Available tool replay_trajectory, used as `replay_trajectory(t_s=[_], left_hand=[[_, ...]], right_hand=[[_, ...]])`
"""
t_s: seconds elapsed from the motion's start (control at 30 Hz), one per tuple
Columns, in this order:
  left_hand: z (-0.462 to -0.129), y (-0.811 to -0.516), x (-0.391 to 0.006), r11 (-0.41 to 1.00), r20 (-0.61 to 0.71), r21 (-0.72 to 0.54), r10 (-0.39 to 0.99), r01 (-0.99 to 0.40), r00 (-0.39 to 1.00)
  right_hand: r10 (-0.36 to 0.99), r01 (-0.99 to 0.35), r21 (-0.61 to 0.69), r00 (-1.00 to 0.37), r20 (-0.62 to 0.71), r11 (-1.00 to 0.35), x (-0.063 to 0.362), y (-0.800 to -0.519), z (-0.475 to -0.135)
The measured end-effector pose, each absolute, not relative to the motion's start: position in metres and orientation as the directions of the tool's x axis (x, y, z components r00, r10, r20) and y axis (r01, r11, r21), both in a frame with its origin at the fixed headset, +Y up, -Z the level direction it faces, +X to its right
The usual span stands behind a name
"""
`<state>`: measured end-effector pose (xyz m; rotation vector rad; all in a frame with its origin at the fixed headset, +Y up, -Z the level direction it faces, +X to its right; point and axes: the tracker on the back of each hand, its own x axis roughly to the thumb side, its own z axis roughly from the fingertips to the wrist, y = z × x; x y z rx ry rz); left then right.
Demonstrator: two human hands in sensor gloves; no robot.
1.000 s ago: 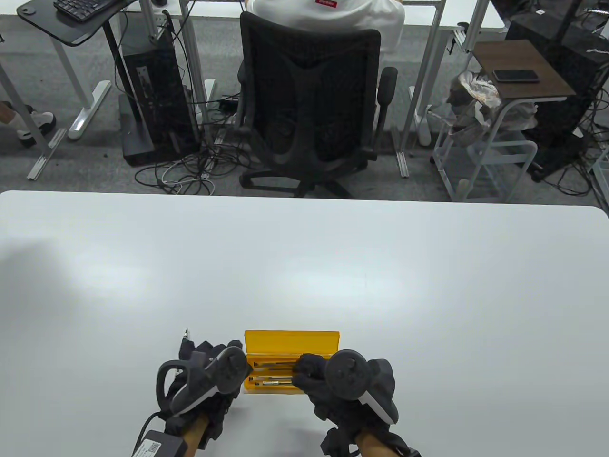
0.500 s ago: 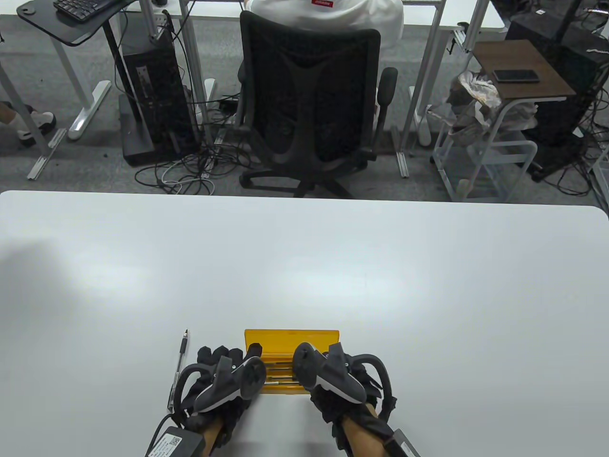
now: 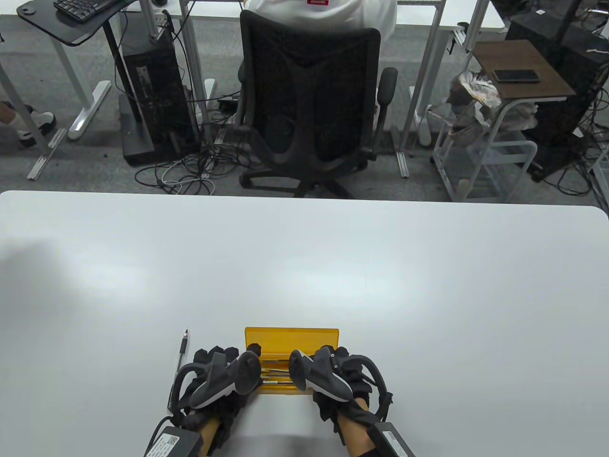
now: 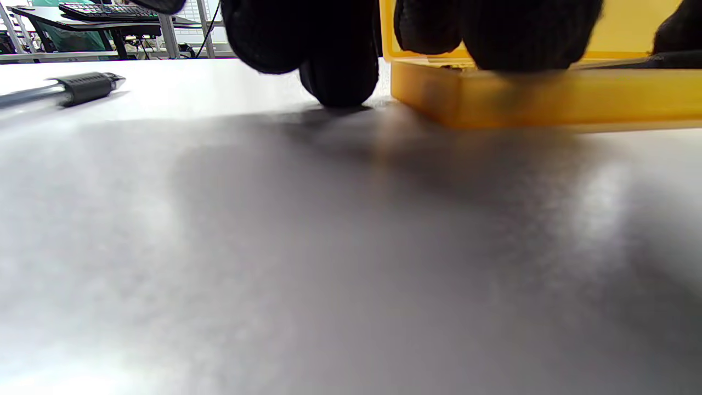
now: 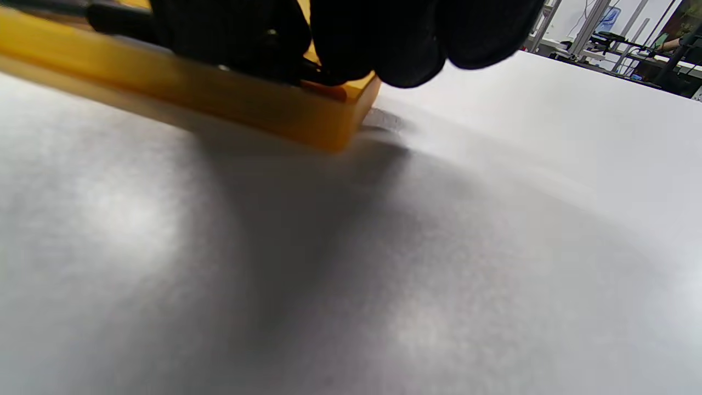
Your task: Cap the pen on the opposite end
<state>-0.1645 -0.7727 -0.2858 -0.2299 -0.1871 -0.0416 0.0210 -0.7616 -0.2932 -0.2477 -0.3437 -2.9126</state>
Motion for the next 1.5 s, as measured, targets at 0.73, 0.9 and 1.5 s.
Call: replay_trajectory(t_s=[0.73,0.9,1.5], left_hand=[[-0.269,-0.726,-0.187,0.937,0.206,-0.045,0.347,-0.346,0.915],[-0.256,-0.713,-0.205,0.422,0.127,-0.058,0.902,-0.905,0.412],[-0.25,-0.712,-0.198,0.127,0.189,-0.159,0.977,-0.979,0.096]], right_hand=[[0.232,-0.237,-0.074,-0.97,0.072,-0.969,0.073,-0.694,-0.272],[0.546,-0.534,0.117,-0.811,0.208,-0.837,0.055,-0.686,-0.254],[0.886,-0.814,0.383,-0.462,0.03,-0.437,0.041,-0.707,-0.259]])
